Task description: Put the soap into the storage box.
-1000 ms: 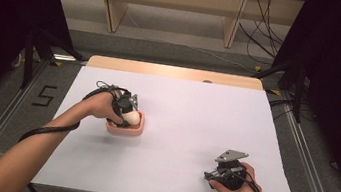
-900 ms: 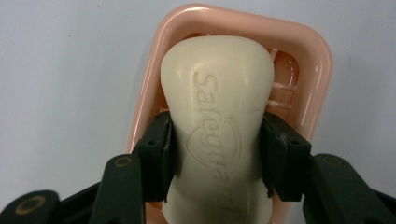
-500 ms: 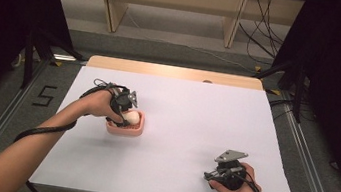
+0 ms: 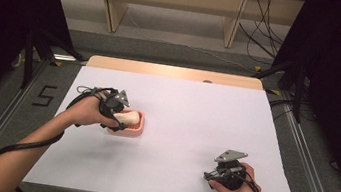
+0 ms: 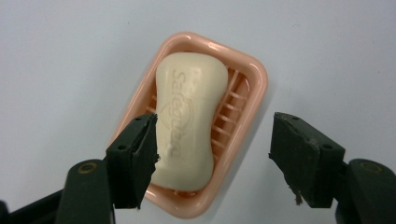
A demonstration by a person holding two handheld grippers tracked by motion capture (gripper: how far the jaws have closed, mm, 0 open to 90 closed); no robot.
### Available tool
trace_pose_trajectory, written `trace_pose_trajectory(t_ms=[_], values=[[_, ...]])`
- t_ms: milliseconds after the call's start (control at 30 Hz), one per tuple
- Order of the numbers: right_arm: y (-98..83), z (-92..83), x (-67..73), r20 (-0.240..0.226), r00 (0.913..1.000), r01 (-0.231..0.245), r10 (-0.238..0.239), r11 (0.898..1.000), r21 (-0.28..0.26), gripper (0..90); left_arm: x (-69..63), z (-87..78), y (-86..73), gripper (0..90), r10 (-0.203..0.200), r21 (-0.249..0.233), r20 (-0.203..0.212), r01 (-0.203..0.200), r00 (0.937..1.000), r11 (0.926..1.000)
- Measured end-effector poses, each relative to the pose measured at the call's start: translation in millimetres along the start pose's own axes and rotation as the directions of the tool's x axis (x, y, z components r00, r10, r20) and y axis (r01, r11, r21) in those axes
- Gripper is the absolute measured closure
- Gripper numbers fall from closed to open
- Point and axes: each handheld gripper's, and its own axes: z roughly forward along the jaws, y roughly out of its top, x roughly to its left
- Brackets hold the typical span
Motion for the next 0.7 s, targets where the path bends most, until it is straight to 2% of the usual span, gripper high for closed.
trace_pose_trajectory(t_ms=[133,167,200,233,333,367,467,533,567,633,667,700], values=[[0.2,-1.0,-0.3,0.002,1.0000,-0.006,0.006,1.000,0.007,37.6,-8.5,-2.2,-15.1,30.9,-0.039,-0.031,-0.021,0.038,0.9990,0.9988],[-0.1,-0.3,-0.7,0.004,1.0000,0.003,-0.003,1.000,0.004,37.5,-10.3,-3.5,-18.5,30.9,-0.046,-0.030,-0.027,0.045,0.9986,0.9985],[0.1,0.7,-2.3,0.010,0.9996,0.026,-0.025,1.000,-0.011,37.6,-12.6,-3.6,-22.5,30.9,-0.057,-0.049,-0.035,0.055,0.9978,0.9973],[-0.1,0.7,-1.6,0.019,0.9996,0.022,-0.021,1.000,-0.014,37.6,-14.6,-4.9,-25.8,30.9,-0.066,-0.051,-0.040,0.064,0.9970,0.9966],[0.3,0.3,-1.7,0.014,0.9995,0.027,-0.027,1.000,-0.010,37.5,-21.5,-6.8,-36.5,30.9,-0.104,-0.069,-0.059,0.099,0.9929,0.9926],[0.0,0.5,-0.7,0.016,0.9997,0.017,-0.017,1.000,-0.012,37.5,-25.2,-6.8,-41.4,30.8,-0.124,-0.088,-0.069,0.118,0.9899,0.9892],[-0.1,0.2,-1.1,0.015,0.9997,0.019,-0.019,1.000,-0.013,37.3,-32.4,-8.1,-51.8,30.8,-0.147,-0.095,-0.078,0.139,0.9861,0.9857],[0.4,-0.7,-1.4,0.013,0.9998,0.016,-0.016,1.000,-0.008,37.3,-36.8,-10.2,-59.3,30.7,-0.137,-0.097,-0.094,0.128,0.9861,0.9870],[0.4,-0.7,-1.3,0.013,0.9998,0.015,-0.015,1.000,-0.008,37.2,-40.3,-9.8,-63.9,30.6,-0.154,-0.110,-0.090,0.144,0.9839,0.9835],[0.2,-0.7,-0.4,0.015,0.9999,0.007,-0.007,1.000,-0.010,37.1,-46.4,-8.9,-73.6,30.6,-0.167,-0.121,-0.109,0.154,0.9798,0.9806],[0.1,-0.7,-0.3,0.015,0.9999,0.007,-0.007,1.000,-0.011,37.0,-49.5,-8.8,-78.7,30.6,-0.173,-0.106,-0.096,0.163,0.9802,0.9809],[0.1,-0.6,-0.2,0.015,0.9999,0.007,-0.007,1.000,-0.011,37.0,-54.3,-7.1,-84.1,30.6,-0.193,-0.121,-0.098,0.181,0.9763,0.9760]])
